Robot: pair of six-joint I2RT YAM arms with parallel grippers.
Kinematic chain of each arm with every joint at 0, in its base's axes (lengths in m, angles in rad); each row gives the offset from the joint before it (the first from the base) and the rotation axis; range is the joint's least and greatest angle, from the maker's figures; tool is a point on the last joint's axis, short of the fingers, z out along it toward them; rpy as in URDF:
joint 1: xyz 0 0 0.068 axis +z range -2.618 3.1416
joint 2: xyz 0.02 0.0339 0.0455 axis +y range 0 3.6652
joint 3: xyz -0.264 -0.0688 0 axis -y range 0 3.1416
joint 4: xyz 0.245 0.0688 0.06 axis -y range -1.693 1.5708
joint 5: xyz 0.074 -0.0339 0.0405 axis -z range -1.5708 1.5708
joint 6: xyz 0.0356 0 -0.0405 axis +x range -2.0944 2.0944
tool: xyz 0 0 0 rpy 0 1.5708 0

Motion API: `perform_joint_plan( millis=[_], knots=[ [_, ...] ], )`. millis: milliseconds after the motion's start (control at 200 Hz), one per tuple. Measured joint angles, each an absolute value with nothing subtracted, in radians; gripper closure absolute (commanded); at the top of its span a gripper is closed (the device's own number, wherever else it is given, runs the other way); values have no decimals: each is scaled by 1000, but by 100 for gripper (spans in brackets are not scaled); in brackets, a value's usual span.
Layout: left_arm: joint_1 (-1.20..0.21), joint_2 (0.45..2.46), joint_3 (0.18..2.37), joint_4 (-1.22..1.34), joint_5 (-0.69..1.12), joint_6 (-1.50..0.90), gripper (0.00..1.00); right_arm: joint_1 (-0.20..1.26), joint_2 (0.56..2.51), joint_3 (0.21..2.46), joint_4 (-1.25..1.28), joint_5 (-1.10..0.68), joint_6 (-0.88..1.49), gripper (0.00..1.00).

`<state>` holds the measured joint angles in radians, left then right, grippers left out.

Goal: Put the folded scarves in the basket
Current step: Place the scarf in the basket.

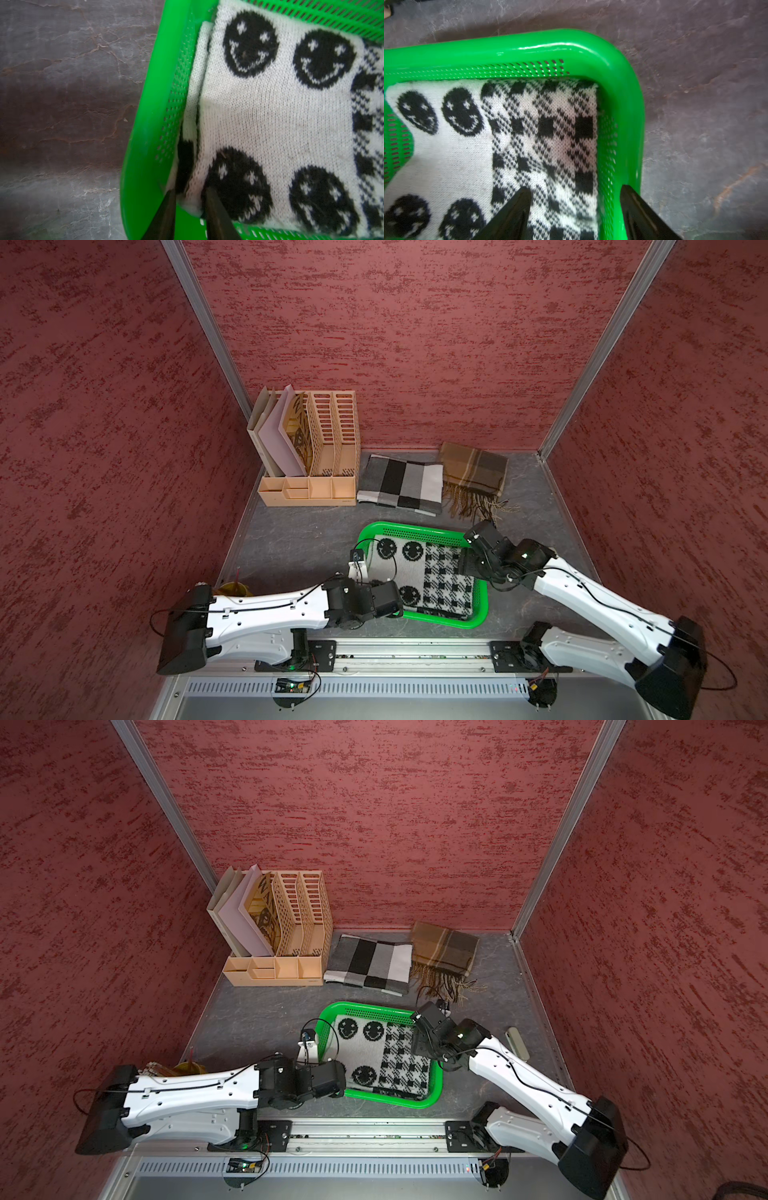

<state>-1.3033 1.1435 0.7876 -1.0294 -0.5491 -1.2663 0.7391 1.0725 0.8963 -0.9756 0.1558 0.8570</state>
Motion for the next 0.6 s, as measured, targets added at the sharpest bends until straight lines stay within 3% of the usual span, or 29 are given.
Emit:
perform_joint_plan(
  millis=[60,130,295,381,496,601],
  knots=[
    [-1304,1142,811,-1061,-562,-1282,41,739,1057,919,-1005,177,857,27],
    [-1311,1132,843,-1095,-580,-1293,40,739,1042,946,-1039,204,857,34],
    [-1318,1094,942,-1151,-612,-1285,49,739,1024,973,-1059,236,848,62],
    [-1241,1065,962,-1114,-571,-1234,54,735,1026,974,-1048,234,828,75],
    [-1039,1019,945,-1014,-449,-1122,54,701,1050,1000,-1024,214,795,76],
    [-862,1019,952,-939,-339,-1014,51,632,1103,1071,-989,180,749,71]
  ],
)
